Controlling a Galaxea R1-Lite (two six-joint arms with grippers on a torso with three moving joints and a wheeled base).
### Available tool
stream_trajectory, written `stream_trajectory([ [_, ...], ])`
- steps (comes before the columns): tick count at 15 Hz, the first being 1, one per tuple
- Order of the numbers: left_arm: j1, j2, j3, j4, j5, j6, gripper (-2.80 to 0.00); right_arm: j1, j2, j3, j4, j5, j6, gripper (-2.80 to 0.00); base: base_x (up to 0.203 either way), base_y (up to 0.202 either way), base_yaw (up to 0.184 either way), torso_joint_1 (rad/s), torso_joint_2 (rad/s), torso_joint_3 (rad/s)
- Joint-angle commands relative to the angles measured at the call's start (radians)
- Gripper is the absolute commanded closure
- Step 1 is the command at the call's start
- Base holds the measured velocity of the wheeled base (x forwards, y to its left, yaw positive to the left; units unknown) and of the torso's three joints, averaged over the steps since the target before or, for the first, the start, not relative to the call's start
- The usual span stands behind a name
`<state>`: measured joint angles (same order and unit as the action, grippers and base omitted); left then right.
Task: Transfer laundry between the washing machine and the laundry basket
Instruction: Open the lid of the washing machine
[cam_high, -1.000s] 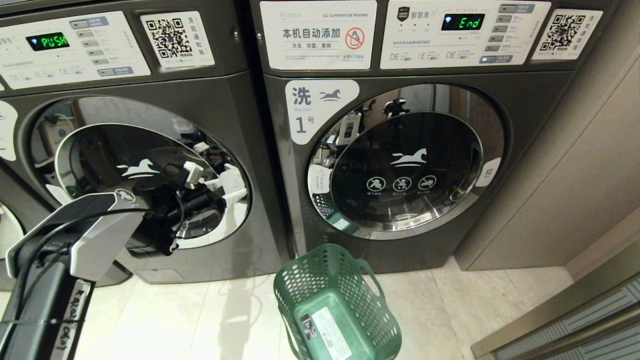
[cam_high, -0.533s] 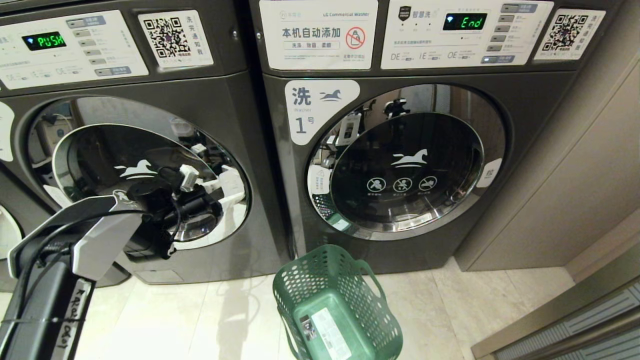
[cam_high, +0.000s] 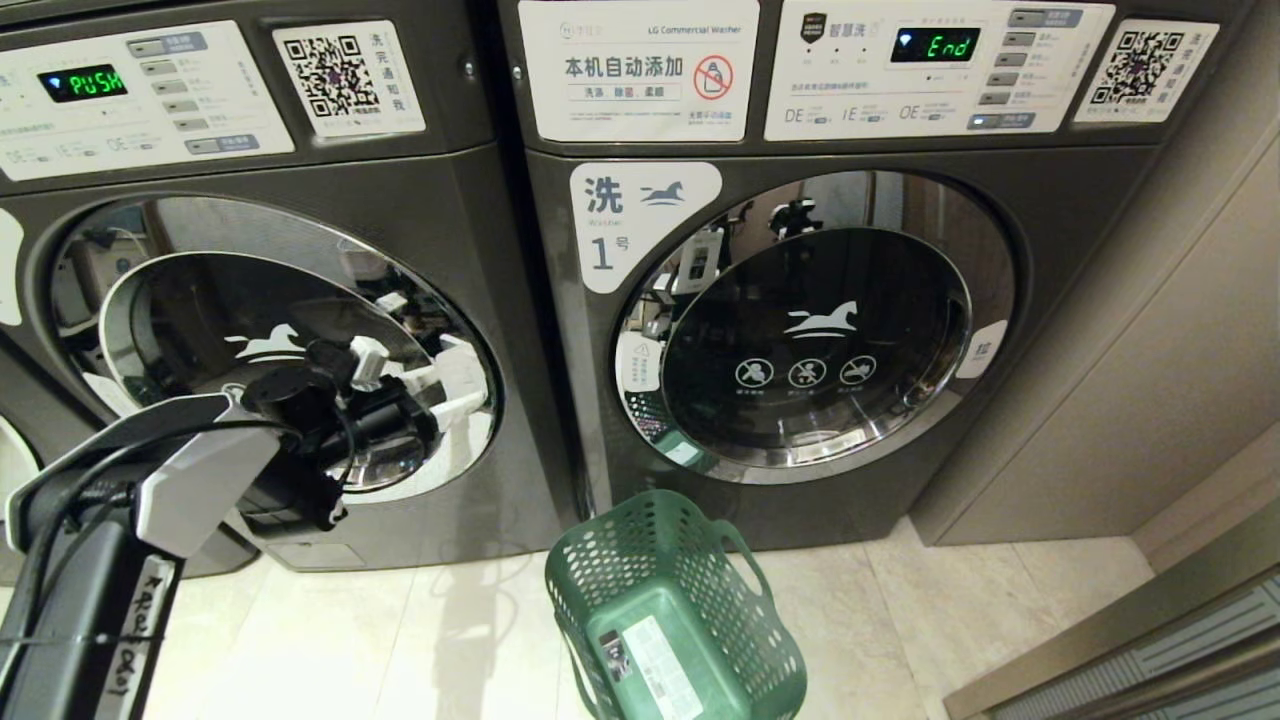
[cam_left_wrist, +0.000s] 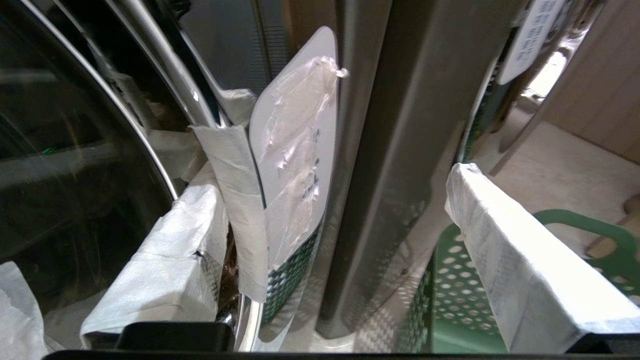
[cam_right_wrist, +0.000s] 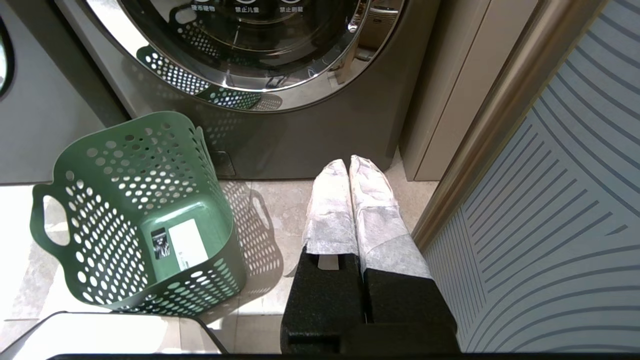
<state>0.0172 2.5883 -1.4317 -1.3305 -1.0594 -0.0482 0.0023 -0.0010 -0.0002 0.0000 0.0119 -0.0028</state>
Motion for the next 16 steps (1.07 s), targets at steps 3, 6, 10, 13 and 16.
stream_trajectory([
  [3, -0.011, -0.004, 0.098, -0.199, 0.007, -0.143, -2.80, 0.001, 0.000, 0.000, 0.000, 0.000, 0.000, 0.00, 0.000, 0.000, 0.000, -0.009, -0.01, 0.001],
  [6, 0.001, 0.000, 0.101, -0.199, 0.054, -0.148, -2.80, 0.001, 0.001, 0.000, 0.000, 0.000, 0.000, 0.00, 0.000, 0.000, 0.000, 0.000, 0.00, 0.000],
  [10, 0.048, 0.007, 0.110, -0.199, 0.104, -0.147, -2.80, 0.001, 0.001, 0.000, 0.000, 0.000, 0.000, 0.00, 0.000, 0.000, 0.000, 0.000, 0.00, 0.000],
  [13, 0.101, 0.022, 0.108, -0.199, 0.103, -0.151, -2.80, 0.001, 0.001, 0.000, 0.000, 0.000, 0.000, 0.00, 0.000, 0.000, 0.000, 0.000, 0.00, 0.000],
  [16, 0.163, 0.031, 0.103, -0.199, 0.098, -0.158, -2.80, 0.001, 0.001, 0.000, 0.000, 0.000, 0.000, 0.00, 0.000, 0.000, 0.000, 0.000, 0.00, 0.000],
])
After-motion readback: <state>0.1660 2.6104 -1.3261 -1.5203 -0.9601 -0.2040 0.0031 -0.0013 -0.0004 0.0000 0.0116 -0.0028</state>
